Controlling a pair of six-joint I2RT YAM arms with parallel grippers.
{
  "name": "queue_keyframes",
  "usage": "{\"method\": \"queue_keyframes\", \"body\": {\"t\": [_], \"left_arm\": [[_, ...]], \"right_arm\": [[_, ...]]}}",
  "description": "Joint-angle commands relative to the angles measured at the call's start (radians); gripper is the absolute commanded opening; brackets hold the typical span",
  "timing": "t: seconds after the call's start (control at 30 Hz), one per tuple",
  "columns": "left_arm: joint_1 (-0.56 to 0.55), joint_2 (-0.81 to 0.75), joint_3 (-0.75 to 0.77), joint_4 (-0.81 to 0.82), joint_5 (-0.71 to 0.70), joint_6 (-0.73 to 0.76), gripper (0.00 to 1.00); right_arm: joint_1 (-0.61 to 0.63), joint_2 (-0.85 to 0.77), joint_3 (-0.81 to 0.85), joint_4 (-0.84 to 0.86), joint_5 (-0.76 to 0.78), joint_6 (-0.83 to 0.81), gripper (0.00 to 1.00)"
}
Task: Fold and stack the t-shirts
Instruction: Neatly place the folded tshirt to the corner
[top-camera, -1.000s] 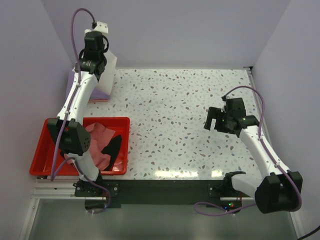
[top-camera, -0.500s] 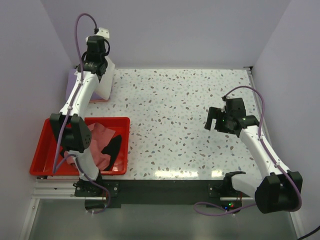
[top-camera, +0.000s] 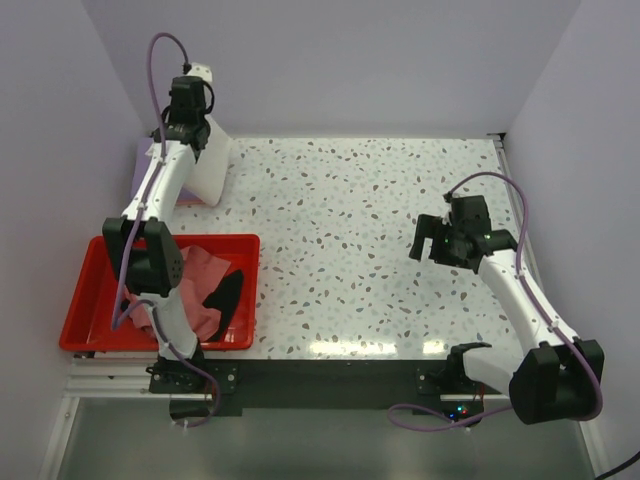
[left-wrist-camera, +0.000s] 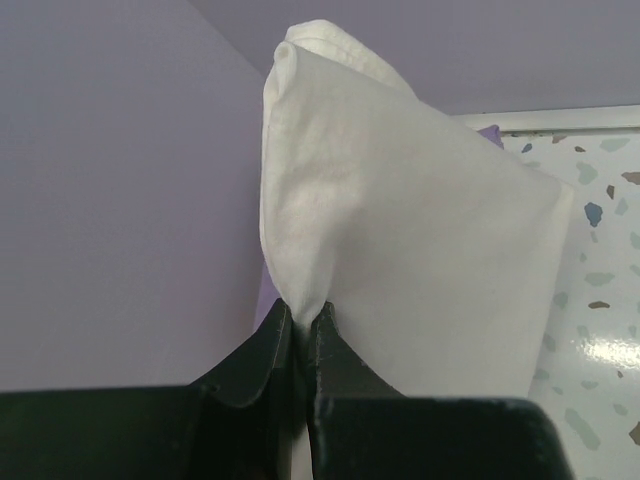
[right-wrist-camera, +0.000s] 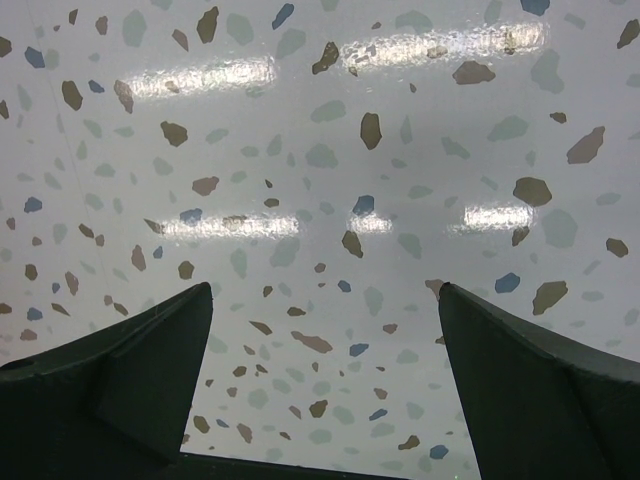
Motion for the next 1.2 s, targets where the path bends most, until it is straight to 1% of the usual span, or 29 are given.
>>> {"method": "queue_keyframes", "body": {"t": [0.0, 0.13, 0.17, 0.23, 0.33, 0.5, 0.67, 0.83, 0.87, 1.0, 1.03, 1.17], "left_arm": [[0.069, -0.013, 0.018, 0.099, 0.005, -0.033, 0.0], [0.088, 0.011, 0.005, 0.139, 0.037, -0.041, 0.0], [0.118, 0.029, 0.007, 0.144, 0.045, -0.045, 0.0], [0.127, 0.054, 0.024, 0.147, 0.065, -0.071, 0.0], [0.143, 0.115, 0.05, 0.153, 0.048, -0.079, 0.0], [0.181, 0.154, 0.061, 0.156, 0.048, -0.102, 0.0], [0.236, 0.183, 0.062, 0.153, 0.079, -0.165, 0.0], [0.255, 0.23, 0.096, 0.138, 0.099, -0.208, 0.0], [0.264, 0.235, 0.099, 0.133, 0.123, -0.218, 0.0], [0.285, 0.272, 0.14, 0.116, 0.132, -0.254, 0.0], [0.296, 0.284, 0.145, 0.115, 0.131, -0.292, 0.0], [0.324, 0.327, 0.203, 0.083, 0.149, -0.352, 0.0]], "right_arm": [[-0.001, 0.003, 0.035, -0.007, 0.023, -0.002, 0.99], [-0.003, 0.01, 0.04, -0.012, 0.029, -0.002, 0.99], [-0.003, 0.01, 0.041, -0.012, 0.034, -0.002, 0.99], [-0.001, 0.015, 0.043, -0.015, 0.037, -0.002, 0.99], [-0.003, 0.021, 0.046, -0.016, 0.039, -0.002, 0.99], [-0.001, 0.026, 0.049, -0.019, 0.039, -0.002, 0.99], [-0.003, 0.03, 0.05, -0.024, 0.057, -0.002, 0.99], [-0.001, 0.035, 0.055, -0.025, 0.066, -0.002, 0.99], [-0.001, 0.035, 0.054, -0.027, 0.066, -0.002, 0.99], [-0.001, 0.046, 0.051, -0.03, 0.072, 0.0, 0.99], [-0.003, 0.049, 0.05, -0.031, 0.075, 0.001, 0.99], [-0.001, 0.05, 0.052, -0.033, 0.082, 0.0, 0.99]]}}
